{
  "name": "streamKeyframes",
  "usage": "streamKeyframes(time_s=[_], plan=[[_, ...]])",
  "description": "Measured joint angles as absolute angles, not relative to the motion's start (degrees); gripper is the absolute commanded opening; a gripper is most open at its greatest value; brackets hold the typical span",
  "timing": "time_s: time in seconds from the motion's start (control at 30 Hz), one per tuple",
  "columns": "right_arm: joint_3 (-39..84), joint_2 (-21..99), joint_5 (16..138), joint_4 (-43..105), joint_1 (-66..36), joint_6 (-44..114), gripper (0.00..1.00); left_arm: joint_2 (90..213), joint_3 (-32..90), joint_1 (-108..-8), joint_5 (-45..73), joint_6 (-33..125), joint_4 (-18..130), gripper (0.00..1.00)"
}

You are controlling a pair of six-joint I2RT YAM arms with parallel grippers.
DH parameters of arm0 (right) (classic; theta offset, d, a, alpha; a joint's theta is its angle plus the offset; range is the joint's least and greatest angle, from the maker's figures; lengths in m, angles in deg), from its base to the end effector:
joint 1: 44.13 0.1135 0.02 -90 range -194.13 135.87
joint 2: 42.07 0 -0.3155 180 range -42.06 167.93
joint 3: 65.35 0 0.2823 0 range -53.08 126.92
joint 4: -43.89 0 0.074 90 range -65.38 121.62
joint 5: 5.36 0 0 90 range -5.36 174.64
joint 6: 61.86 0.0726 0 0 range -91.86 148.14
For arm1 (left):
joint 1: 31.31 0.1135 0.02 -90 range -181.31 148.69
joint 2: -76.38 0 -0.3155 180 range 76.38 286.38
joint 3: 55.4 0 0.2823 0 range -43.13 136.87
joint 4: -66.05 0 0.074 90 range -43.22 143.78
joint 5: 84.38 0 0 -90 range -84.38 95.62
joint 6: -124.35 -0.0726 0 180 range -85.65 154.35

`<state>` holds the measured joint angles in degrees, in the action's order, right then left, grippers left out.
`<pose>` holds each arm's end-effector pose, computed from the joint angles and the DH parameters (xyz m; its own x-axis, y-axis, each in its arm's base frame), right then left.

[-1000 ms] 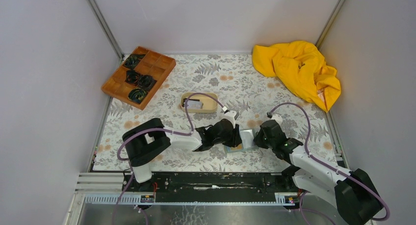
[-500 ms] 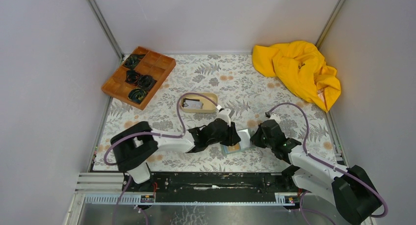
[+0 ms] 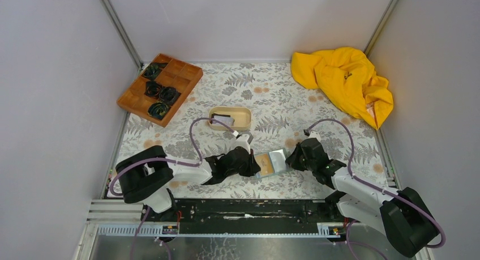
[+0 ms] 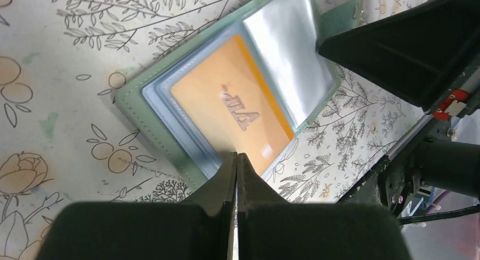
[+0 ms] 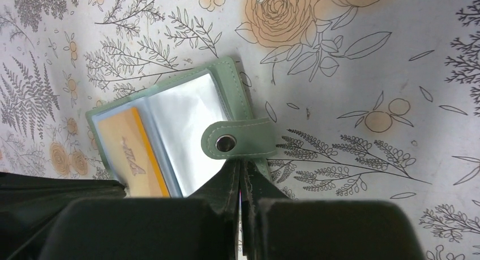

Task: Take the credit cards out of the card holder

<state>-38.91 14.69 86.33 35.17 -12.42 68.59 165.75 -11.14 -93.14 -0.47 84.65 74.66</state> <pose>0.1752 0.1057 0.1425 -0.7360 0.3076 -0.6031 -0.0373 0.8710 0.4898 0.1641 -0.2902 0.1420 -0.8228 -0.0841 -0.5620 0.3182 0.7513 -0.5782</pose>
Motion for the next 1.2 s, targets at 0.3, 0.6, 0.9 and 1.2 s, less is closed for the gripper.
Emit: streamKeyframes(time_s=[0.3,0.6,0.9,1.2], plan=[[-39.1,16.0,85.0,37.5,-12.4,68.5,0.01,167.3,-12.1,-93.2,-1.5,87.6,77.7,0.00],[-39.9,14.7,77.8,42.1,-12.4,64.8,0.45,168.2,-12.8,-93.2,-2.7,88.8,80.0,0.00],[-39.0,17.3,68.7,47.2,-12.4,60.1,0.43,170.0,-12.8,-93.2,-2.9,89.0,83.1,0.00],[-36.1,26.2,63.9,50.9,-12.0,58.3,0.42,170.1,-13.3,-93.2,-2.9,89.2,84.2,0.00]])
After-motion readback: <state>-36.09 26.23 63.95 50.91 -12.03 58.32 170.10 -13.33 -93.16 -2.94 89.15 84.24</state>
